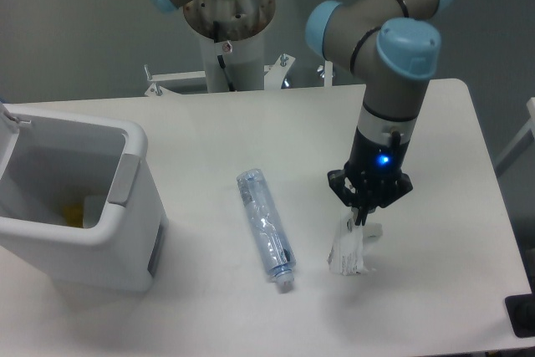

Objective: Place the trash in the trash can
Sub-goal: 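Close the gripper on the clear plastic wrapper and lift it, then carry the wrapper over the white trash bin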

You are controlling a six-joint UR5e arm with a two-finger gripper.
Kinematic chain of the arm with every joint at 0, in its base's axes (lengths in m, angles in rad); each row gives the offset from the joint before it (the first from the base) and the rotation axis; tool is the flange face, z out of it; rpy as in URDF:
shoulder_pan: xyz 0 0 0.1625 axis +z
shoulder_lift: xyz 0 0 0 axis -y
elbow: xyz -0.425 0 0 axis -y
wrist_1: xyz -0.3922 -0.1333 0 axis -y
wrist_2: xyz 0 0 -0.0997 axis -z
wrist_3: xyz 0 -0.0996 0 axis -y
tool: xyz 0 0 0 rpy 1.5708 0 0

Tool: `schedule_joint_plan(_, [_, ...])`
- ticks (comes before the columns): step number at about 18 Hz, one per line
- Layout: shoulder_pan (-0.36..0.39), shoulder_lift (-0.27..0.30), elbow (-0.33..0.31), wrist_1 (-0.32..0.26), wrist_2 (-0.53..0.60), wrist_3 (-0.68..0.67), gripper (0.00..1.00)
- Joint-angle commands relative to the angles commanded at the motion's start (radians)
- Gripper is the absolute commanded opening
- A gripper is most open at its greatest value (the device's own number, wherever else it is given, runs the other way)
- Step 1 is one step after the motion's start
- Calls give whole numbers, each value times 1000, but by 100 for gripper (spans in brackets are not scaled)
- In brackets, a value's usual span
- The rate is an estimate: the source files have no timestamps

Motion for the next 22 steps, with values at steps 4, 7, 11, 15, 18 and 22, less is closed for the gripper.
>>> schedule_joint_plan(4, [-43,87,0,2,-32,-83,0])
schedule_joint_plan(7, [-94,143,0,0,-32,-120,0])
schedule_joint_plan(11, [-178,226,-15,0,-31,-133,0])
schedule_joint_plan(15, [-273,292,-18,0,-29,-173,0])
schedule_joint_plan(18, [-348,313,-18,0,-29,-190,0])
schedule_joint_plan(22, [-433,310,-23,2,-31,-256,0])
